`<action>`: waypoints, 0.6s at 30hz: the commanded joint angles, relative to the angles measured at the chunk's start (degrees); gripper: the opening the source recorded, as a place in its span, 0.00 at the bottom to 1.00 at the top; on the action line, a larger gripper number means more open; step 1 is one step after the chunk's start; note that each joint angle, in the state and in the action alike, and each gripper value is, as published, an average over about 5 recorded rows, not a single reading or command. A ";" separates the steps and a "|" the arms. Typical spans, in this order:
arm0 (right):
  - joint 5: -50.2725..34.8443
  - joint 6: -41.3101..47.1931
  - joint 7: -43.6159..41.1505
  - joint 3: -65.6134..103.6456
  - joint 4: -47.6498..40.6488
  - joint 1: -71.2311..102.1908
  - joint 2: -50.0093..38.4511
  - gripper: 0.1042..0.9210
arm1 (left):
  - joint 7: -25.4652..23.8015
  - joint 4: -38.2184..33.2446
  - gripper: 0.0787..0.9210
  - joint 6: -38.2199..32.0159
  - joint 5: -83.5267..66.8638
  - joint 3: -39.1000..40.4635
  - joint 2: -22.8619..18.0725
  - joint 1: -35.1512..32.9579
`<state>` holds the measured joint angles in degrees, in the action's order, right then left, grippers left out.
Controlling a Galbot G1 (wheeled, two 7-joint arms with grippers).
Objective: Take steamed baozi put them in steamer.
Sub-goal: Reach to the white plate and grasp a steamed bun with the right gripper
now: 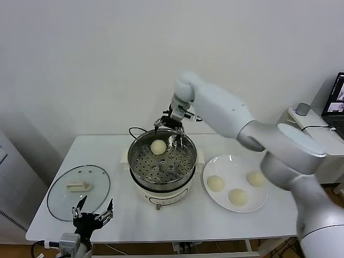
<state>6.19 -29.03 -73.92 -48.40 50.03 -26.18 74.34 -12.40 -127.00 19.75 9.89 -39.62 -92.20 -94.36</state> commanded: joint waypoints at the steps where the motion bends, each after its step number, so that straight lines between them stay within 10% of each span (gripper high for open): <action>1: -15.77 55.81 -2.78 -4.18 12.72 -6.11 -16.48 0.88 | -0.42 -0.19 0.88 0.57 -0.66 0.20 -2.80 0.05; 18: -9.09 59.87 -1.15 1.04 29.58 9.31 -36.26 0.88 | -0.69 -0.11 0.88 1.33 -2.34 0.35 -2.80 -0.38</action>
<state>-3.99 19.62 -75.09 -50.71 70.33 -25.82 48.74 -13.13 -127.12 20.95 7.95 -39.30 -92.20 -94.50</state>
